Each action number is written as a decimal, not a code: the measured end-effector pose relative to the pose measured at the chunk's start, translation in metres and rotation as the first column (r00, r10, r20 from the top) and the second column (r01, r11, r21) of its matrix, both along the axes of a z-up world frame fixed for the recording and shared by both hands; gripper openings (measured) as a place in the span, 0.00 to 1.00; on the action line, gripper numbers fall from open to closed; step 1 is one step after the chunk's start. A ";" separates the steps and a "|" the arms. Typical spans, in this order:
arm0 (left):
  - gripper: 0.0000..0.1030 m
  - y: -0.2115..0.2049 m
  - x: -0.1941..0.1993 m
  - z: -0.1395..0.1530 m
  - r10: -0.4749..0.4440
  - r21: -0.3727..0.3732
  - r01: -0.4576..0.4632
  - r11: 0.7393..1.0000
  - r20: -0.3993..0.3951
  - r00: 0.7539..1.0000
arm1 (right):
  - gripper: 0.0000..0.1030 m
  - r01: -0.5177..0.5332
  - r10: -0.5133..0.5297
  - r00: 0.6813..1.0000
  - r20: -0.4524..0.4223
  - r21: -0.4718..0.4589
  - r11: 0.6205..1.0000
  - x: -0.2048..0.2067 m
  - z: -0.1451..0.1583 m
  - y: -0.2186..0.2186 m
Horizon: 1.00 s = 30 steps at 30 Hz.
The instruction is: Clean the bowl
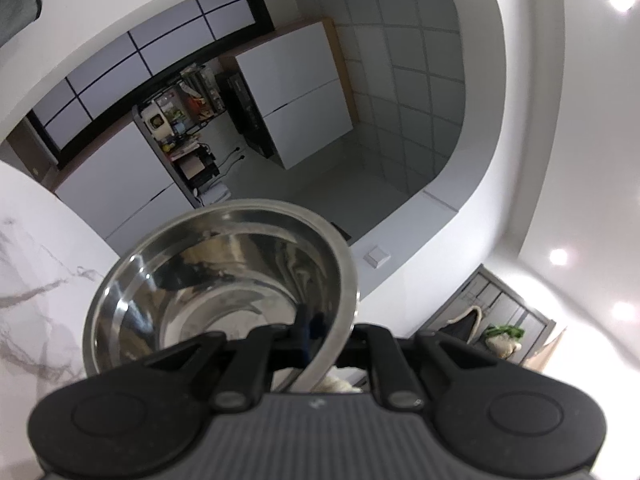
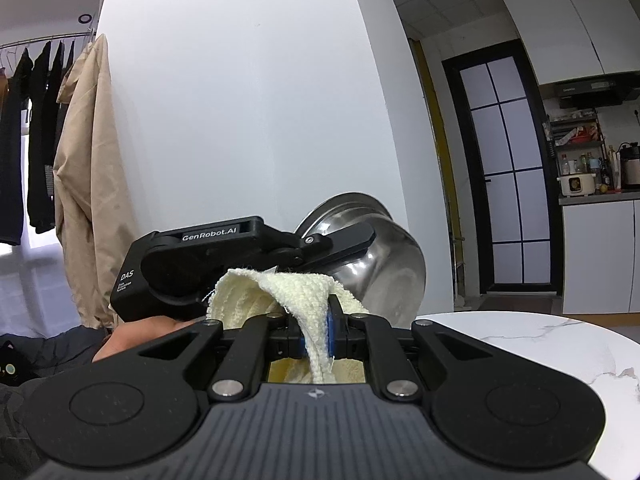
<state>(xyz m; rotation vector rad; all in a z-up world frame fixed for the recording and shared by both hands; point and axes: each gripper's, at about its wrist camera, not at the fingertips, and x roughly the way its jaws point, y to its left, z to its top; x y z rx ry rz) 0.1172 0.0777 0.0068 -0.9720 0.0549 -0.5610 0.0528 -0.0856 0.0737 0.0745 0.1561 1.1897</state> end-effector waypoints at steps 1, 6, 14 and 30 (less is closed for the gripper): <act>0.10 0.001 0.000 -0.001 -0.003 -0.011 0.003 1.000 0.002 1.000 | 0.11 -0.009 0.009 1.000 0.000 -0.005 1.000 -0.001 -0.001 0.001; 0.10 0.004 0.002 -0.007 -0.030 -0.085 0.030 0.996 0.007 1.000 | 0.11 -0.033 0.033 0.999 0.007 -0.039 0.999 -0.004 -0.005 0.005; 0.10 0.009 0.000 -0.010 -0.070 -0.171 0.076 0.982 0.040 0.997 | 0.10 -0.036 0.038 0.999 0.016 -0.111 0.993 -0.006 -0.010 0.016; 0.11 0.005 -0.008 -0.021 -0.195 -0.348 0.236 0.907 0.149 0.969 | 0.10 0.056 -0.063 0.994 -0.088 -0.081 0.995 0.014 -0.016 0.002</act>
